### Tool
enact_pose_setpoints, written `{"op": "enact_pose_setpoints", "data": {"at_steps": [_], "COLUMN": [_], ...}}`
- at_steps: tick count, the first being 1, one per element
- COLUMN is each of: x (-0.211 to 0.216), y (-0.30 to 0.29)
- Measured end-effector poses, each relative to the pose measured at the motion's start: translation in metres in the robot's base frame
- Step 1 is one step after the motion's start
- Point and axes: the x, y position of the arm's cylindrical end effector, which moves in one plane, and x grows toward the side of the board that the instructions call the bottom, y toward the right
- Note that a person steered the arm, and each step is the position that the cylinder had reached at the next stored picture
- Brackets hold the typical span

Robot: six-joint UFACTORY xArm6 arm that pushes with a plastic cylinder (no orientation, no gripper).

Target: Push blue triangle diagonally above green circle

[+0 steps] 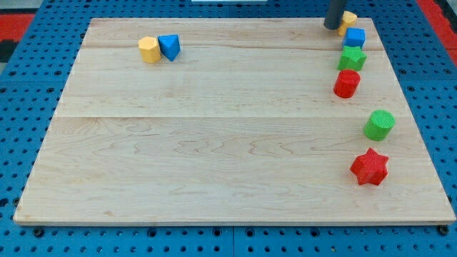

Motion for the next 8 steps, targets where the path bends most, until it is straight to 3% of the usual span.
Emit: {"op": "enact_pose_setpoints", "data": {"at_steps": [2, 3, 4, 5, 6, 7, 8], "x": [0.001, 0.027, 0.093, 0.169, 0.187, 0.139, 0.120], "y": [-0.203, -0.322, -0.329, -0.264, -0.304, -0.379, -0.382]}}
